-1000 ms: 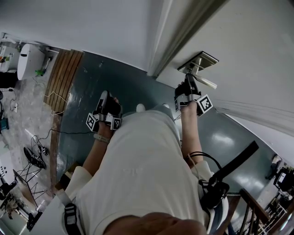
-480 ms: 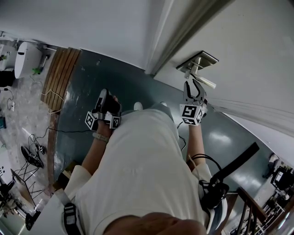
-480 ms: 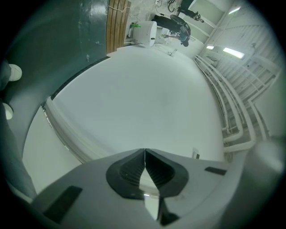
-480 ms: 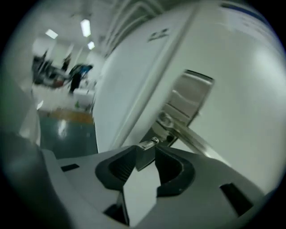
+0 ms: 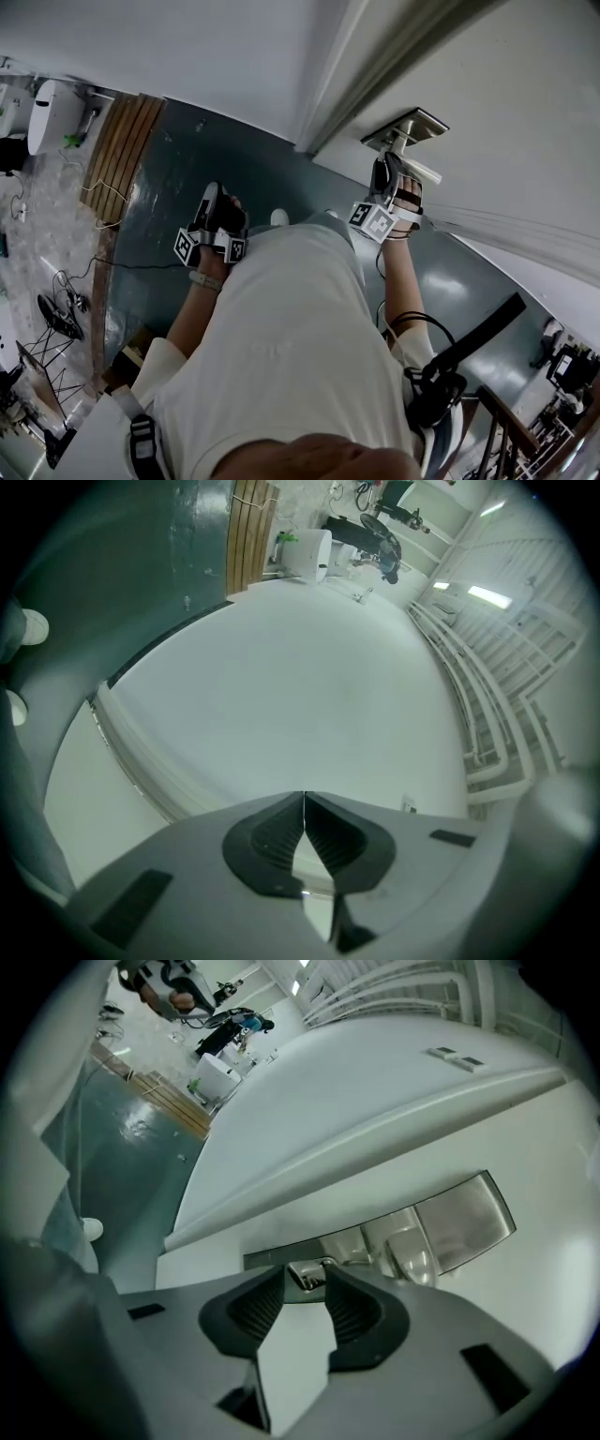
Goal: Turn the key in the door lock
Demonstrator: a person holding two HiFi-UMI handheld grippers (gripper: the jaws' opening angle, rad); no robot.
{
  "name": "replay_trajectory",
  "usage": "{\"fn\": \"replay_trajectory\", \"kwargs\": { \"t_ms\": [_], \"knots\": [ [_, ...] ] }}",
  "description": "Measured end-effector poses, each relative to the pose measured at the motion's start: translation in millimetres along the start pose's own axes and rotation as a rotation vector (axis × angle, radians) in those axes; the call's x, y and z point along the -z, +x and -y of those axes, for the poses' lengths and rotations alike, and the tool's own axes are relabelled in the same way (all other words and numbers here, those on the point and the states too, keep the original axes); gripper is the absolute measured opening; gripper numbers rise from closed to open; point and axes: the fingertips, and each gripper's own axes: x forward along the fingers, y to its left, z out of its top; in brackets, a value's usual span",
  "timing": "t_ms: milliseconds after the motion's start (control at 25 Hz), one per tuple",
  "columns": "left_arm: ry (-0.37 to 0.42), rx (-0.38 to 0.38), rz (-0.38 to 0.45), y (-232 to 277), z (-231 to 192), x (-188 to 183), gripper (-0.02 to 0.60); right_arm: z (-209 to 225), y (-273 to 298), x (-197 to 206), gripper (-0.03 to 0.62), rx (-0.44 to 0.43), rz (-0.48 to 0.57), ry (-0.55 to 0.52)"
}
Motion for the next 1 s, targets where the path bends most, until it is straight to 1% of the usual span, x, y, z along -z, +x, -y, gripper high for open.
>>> {"fn": "replay_trajectory", "kwargs": {
  "t_ms": [240, 320, 400, 480, 680, 880, 1000],
  "knots": [
    [0.002, 0.004, 0.003, -1.6, -0.2, -2.0, 0.008, 4.0, 12.5, -6.0, 0.127, 0.055, 0.005, -0.043],
    [0.002, 0.006, 0.001, -1.0, 0.8, -1.1, 0.008, 6.8, 11.4, -7.1, 0.126, 0.075, 0.015, -0.013],
    [0.004, 0.006, 0.002, -0.9, 0.6, -2.2, 0.008, 8.1, 10.7, -7.3, 0.124, 0.078, 0.028, 0.05],
    [0.006, 0.003, 0.003, -1.2, 0.0, -3.6, 0.008, 7.7, 11.0, -5.6, 0.124, 0.065, 0.048, 0.144],
    [0.006, 0.001, 0.0, -1.3, -1.0, -3.0, 0.008, 10.6, 11.1, -0.8, 0.124, 0.023, 0.083, 0.471],
    [0.007, 0.001, 0.006, -1.8, -1.6, -4.2, 0.008, 15.1, 12.6, 2.2, 0.123, 0.023, 0.128, 0.708],
    [0.007, 0.003, 0.009, -4.1, -0.3, -5.2, 0.008, 16.4, 12.9, 4.7, 0.114, -0.001, 0.173, 0.922]
  ]
}}
